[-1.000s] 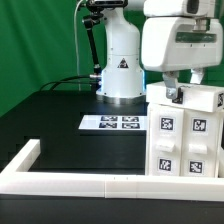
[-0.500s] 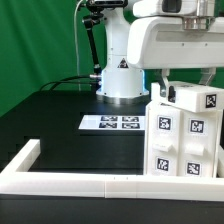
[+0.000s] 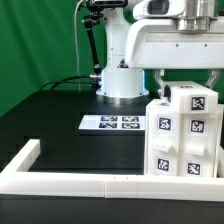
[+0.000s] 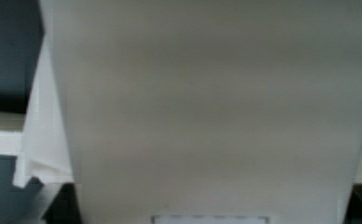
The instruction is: Assemble cabinet
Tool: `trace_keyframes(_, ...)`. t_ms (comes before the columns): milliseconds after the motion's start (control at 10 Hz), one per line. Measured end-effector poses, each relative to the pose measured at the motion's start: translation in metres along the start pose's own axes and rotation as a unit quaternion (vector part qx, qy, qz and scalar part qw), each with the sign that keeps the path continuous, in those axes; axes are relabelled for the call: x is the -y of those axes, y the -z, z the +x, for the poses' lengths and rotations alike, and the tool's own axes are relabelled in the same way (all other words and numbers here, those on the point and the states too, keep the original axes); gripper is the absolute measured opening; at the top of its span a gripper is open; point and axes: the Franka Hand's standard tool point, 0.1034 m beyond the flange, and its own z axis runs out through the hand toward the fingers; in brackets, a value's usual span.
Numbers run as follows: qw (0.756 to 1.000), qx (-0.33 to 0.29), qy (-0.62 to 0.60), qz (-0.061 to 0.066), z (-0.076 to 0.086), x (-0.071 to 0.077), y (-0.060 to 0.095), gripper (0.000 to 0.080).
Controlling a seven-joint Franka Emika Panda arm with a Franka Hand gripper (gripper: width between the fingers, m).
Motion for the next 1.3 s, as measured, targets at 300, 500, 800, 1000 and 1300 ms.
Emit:
trace_keyframes(300,0.992,-0.002,-0.123,0.004,0.0007,0.0027,0.0005,0.0560)
trace_keyframes(500,0.983,-0.001,-0.184,0.006,0.0005,0.0027,0.0003,0.0560)
trace_keyframes(800,0.962,0.002,-0.273,0.010,-0.0010,0.0040,-0.0009,0.0560)
trace_keyframes(1000,0.923,-0.005,-0.384,0.020,-0.0029,0.0062,-0.0035,0.0556)
trace_keyframes(1300,0.848,0.006,-0.530,0.031,-0.0036,0.0073,-0.0038,0.0556)
